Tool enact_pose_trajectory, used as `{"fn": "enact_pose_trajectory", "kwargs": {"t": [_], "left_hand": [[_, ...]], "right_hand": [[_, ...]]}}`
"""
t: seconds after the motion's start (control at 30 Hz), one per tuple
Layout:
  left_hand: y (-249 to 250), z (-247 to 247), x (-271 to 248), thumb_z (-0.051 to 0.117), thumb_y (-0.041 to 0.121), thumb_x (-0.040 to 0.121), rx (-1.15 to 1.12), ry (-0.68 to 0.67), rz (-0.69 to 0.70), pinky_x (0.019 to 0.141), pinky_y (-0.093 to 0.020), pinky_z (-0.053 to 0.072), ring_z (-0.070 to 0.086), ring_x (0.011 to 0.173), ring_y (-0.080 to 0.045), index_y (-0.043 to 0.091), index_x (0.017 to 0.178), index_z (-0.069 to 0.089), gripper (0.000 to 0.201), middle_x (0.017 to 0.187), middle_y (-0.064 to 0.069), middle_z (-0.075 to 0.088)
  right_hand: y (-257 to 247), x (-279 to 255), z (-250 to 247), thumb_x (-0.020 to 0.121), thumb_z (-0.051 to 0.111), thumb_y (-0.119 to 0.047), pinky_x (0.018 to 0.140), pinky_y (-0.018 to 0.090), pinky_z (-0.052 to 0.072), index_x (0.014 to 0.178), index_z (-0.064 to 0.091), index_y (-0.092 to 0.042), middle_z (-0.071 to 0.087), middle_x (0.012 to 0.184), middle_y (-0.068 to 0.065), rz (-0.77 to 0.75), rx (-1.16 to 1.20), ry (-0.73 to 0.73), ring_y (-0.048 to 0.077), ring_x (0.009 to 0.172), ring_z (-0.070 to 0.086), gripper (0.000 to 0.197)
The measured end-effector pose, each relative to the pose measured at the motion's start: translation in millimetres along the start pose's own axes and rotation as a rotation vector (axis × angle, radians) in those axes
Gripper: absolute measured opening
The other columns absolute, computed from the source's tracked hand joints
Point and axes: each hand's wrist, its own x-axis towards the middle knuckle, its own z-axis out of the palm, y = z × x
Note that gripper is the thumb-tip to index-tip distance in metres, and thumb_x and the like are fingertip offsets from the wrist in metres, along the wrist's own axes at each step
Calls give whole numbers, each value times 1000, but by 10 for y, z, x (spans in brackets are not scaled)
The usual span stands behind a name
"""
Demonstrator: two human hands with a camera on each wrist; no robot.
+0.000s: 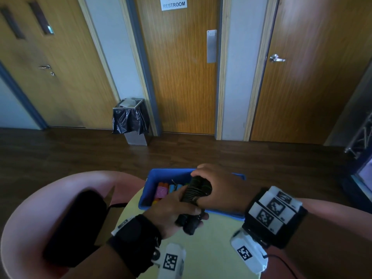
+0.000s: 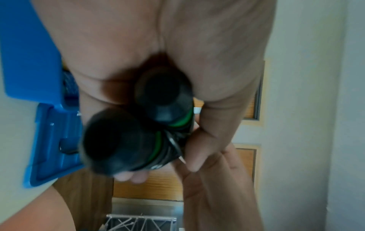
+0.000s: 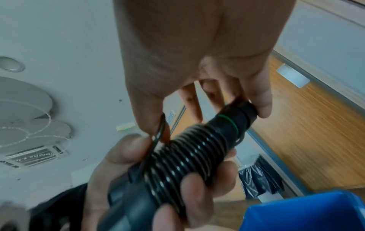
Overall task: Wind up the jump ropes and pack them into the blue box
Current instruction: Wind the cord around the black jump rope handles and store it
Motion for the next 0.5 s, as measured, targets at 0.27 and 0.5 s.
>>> {"fn": "enact_pose_trajectory", "kwargs": {"t": [0.27,0.5], "left_hand": [[110,-230,-165,67,-7,70,21,114,225,66,-36,50,60,73,-24,4,131,49,64,86,-14,57],[318,-831,-391,75,-4,69,69,96,198,76,-46,47,59,78,-31,22,129,57,68,97,-16,63]], "right_hand": [[-223,221,89,78,77,-21,101,18,29,126,54,-35,18,160,-9,-6,125,-24,9,144,24,55],[-505,540,368,79,82,-26,101,11,37,120,56,-48,4,157,-32,4,366,-75,-4,143,21,54]]}}
